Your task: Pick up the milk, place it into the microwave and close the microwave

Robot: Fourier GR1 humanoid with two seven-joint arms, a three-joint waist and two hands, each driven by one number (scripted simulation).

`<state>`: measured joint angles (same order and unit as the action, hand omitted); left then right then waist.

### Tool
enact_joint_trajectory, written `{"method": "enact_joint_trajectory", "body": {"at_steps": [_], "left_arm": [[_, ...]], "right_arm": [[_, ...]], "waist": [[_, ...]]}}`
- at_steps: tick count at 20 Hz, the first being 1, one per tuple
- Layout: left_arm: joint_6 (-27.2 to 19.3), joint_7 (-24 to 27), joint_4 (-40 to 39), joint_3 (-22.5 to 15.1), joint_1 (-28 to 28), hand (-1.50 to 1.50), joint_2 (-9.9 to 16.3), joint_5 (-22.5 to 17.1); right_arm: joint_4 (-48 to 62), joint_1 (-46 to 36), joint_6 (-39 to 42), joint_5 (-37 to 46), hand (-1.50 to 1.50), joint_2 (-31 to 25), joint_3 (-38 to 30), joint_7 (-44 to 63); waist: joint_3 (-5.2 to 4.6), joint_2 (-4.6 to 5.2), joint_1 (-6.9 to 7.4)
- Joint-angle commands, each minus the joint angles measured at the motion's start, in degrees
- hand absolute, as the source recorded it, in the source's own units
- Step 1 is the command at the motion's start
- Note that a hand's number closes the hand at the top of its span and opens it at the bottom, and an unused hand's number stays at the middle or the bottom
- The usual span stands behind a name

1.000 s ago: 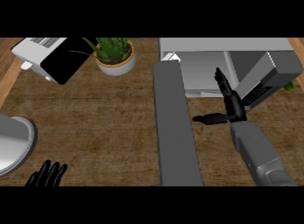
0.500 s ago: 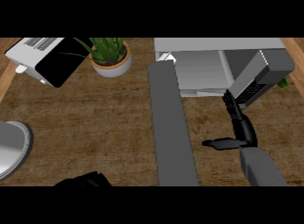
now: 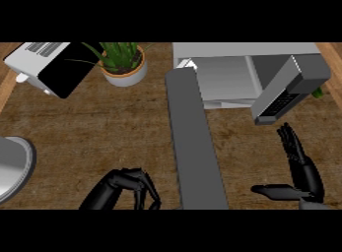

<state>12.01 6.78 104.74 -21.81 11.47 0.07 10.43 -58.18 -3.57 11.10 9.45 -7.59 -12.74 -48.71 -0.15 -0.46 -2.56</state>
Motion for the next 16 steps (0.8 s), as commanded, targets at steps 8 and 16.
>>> {"method": "enact_joint_trajectory", "body": {"at_steps": [8,16], "left_arm": [[-2.18,-0.47,-29.31,-8.43,-22.97,1.50,-0.06,3.77],[-10.99,11.30,-49.15,-23.36,-33.47,1.50,-0.06,-10.71]], "right_arm": [[-17.18,15.27,4.27,-4.09,-1.50,-4.11,-2.36,2.06],[-24.63,16.28,11.16,-11.03,-1.50,-6.59,-4.02,4.14]], "waist": [[0.05,0.65,-0.09],[-0.03,1.09,-1.51]]}}
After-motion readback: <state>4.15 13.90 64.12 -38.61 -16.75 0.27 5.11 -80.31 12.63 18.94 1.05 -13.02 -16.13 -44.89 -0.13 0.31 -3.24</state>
